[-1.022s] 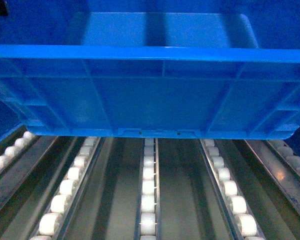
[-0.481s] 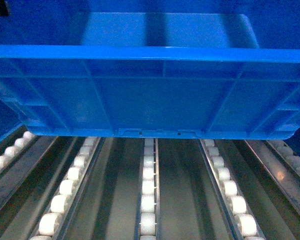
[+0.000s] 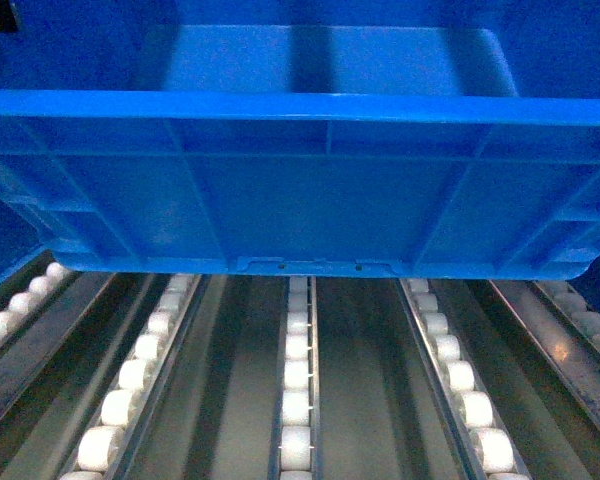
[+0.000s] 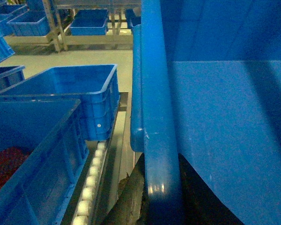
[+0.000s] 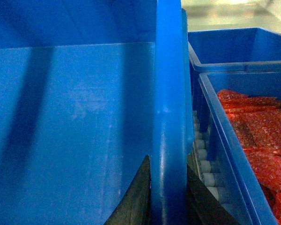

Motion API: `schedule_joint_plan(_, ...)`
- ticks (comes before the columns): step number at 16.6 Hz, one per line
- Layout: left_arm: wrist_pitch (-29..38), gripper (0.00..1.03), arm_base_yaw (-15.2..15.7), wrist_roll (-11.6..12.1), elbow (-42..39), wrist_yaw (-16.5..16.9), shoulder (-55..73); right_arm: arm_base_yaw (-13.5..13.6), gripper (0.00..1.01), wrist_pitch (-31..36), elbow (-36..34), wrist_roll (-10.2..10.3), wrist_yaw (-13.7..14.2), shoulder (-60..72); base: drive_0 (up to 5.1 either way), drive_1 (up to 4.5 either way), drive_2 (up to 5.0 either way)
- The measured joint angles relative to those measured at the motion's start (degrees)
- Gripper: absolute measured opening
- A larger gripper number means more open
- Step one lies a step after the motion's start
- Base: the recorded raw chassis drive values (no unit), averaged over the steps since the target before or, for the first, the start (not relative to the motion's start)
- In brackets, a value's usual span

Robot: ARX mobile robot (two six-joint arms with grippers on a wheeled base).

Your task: Place box next to blue box on left shelf

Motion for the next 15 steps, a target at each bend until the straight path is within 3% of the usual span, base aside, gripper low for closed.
schedule_joint_plan(12,0.0,0.1,0.0,0.0,0.0,0.0,0.0,0.0,0.09,0.0,0.0,0.0,0.0,0.0,0.0,0.0,0.0)
schedule_joint_plan(13,-4.46,0.09,0.0,-0.26,0.98,-0.59,-0.72,-0.11,0.09,1.99,-0.35,-0.68,-1.14,0.02,0.0,0.0,0.0)
schedule_joint_plan(14,-9.09,0.09,0.02,-1.31,1.84,-0.83,-1.6,-0.81,0.09,5.18,-1.14,-2.01,-4.92,0.11,0.0,0.0,0.0)
schedule_joint_plan(15,-10.73,0.09,0.31,-1.95,1.81,-1.2,-1.73,-0.83,0.09,4.0,-1.14,-2.05,-5.6,0.15,0.0,0.0,0.0)
